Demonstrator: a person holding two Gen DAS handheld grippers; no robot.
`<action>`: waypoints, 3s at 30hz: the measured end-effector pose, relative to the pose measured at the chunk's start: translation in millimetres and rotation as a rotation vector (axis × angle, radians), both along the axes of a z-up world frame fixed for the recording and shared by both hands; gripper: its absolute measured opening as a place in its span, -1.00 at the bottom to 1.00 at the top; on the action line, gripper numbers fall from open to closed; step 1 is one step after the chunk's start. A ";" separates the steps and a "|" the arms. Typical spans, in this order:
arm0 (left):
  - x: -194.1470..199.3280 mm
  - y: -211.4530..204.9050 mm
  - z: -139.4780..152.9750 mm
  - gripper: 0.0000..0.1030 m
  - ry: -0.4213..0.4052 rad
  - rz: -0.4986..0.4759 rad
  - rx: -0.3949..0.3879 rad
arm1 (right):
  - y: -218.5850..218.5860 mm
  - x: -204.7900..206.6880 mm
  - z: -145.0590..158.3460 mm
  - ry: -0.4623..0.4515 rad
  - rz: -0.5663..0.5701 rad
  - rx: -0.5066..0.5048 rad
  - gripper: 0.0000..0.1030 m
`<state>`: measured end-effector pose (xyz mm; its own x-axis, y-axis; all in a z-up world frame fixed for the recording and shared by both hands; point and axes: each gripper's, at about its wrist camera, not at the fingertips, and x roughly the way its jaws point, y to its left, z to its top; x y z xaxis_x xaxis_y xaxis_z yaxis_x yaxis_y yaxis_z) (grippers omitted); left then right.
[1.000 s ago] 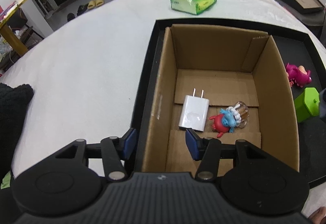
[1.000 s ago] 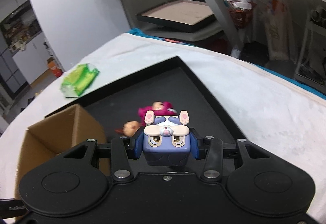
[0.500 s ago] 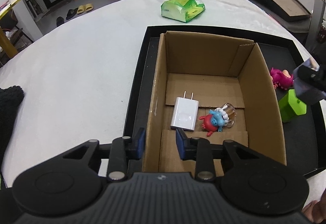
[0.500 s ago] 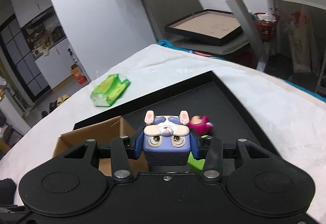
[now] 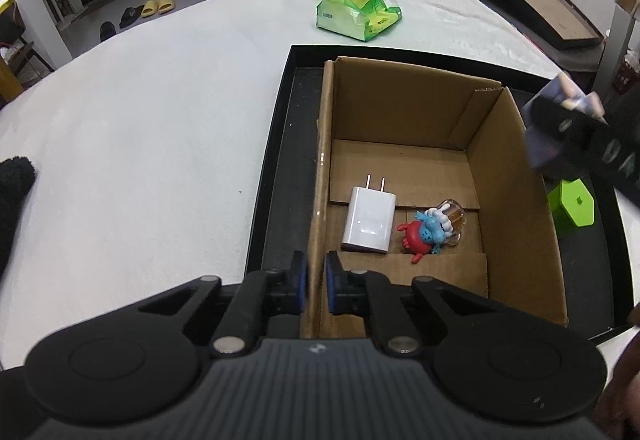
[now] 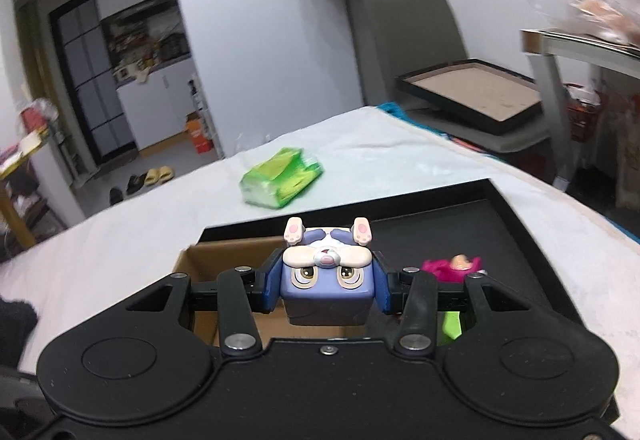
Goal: Organize rigid objects
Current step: 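Carry the purple bunny cube into the box and open the right gripper, then move the right gripper back toward the green hexagonal box, then grasp the green hexagonal box with the right gripper and lift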
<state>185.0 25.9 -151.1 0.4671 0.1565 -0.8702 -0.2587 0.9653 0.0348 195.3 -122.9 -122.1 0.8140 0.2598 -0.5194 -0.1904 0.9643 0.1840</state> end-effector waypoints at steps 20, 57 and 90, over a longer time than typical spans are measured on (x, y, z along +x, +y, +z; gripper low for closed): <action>-3.8 17.6 -2.0 -0.84 -0.027 -0.022 -0.084 | 45.1 -5.6 -4.9 -0.004 0.112 -0.111 0.14; 26.8 4.2 4.7 -0.50 0.044 0.070 0.018 | -72.6 23.7 -24.0 0.169 -0.024 -0.198 0.56; 50.1 -22.6 -1.2 0.01 0.107 0.080 0.188 | -105.4 58.9 -56.1 0.318 -0.036 -0.069 0.02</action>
<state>235.1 3.3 -152.3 0.3534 0.3531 -0.8663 -0.3194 0.9159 0.2431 254.2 -228.3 -178.2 0.6162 0.1886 -0.7647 -0.0990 0.9818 0.1623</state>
